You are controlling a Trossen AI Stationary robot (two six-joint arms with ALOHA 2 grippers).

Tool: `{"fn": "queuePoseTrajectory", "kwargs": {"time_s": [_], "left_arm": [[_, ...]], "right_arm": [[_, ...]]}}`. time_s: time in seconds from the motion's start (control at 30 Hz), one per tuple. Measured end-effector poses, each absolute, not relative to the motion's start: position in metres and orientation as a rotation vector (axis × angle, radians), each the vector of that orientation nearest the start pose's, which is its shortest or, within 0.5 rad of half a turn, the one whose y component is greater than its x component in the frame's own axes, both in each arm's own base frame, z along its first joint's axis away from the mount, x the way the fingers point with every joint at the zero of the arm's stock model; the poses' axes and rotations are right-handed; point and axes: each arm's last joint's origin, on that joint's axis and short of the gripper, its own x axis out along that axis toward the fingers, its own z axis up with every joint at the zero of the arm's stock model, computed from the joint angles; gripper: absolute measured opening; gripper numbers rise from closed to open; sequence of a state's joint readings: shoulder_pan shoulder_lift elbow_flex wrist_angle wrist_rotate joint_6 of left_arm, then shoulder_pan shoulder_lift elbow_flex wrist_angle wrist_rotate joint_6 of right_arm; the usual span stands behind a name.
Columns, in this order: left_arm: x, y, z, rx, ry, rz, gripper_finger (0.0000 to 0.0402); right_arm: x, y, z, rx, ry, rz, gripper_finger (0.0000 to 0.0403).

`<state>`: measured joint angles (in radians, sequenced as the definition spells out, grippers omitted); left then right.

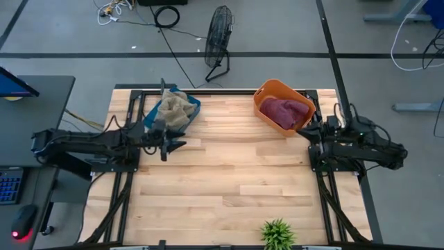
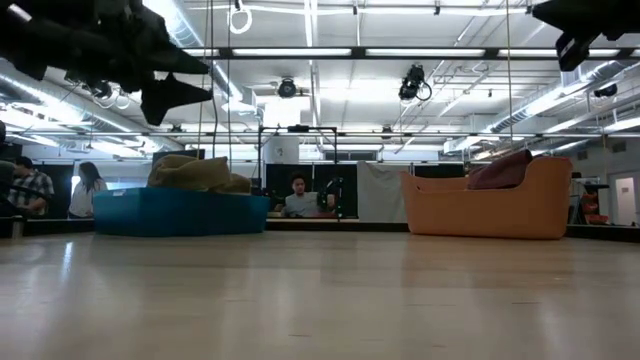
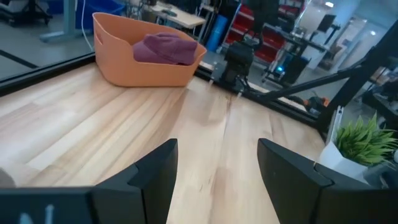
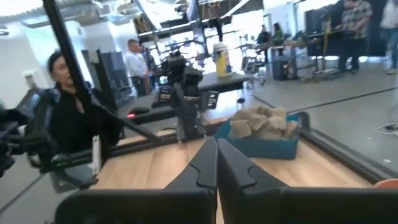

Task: Pick & Place hat
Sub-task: Return to Home Position

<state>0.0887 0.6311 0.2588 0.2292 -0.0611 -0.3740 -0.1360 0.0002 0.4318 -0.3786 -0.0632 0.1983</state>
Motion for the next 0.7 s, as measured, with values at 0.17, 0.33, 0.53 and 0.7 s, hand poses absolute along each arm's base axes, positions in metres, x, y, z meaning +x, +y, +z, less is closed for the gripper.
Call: {"fn": "queuePoseTrajectory", "kwargs": {"time_s": [0.17,0.33,0.53,0.7], "left_arm": [[0.146,0.015,0.196,-0.381,0.030,0.164,0.0224],[0.139,0.015,0.177,-0.392,-0.028,0.173,0.0224],[0.135,0.015,0.163,-0.412,-0.015,0.196,0.0224],[0.135,0.016,0.162,-0.386,-0.001,0.230,0.0224]], "right_arm": [[0.059,-0.005,0.252,0.218,-0.037,-0.018,0.0002],[0.066,-0.005,0.239,0.230,-0.017,-0.011,0.0002],[0.068,-0.004,0.235,0.221,-0.007,0.034,0.0002],[0.068,-0.003,0.235,0.218,-0.004,0.065,0.0002]]}}
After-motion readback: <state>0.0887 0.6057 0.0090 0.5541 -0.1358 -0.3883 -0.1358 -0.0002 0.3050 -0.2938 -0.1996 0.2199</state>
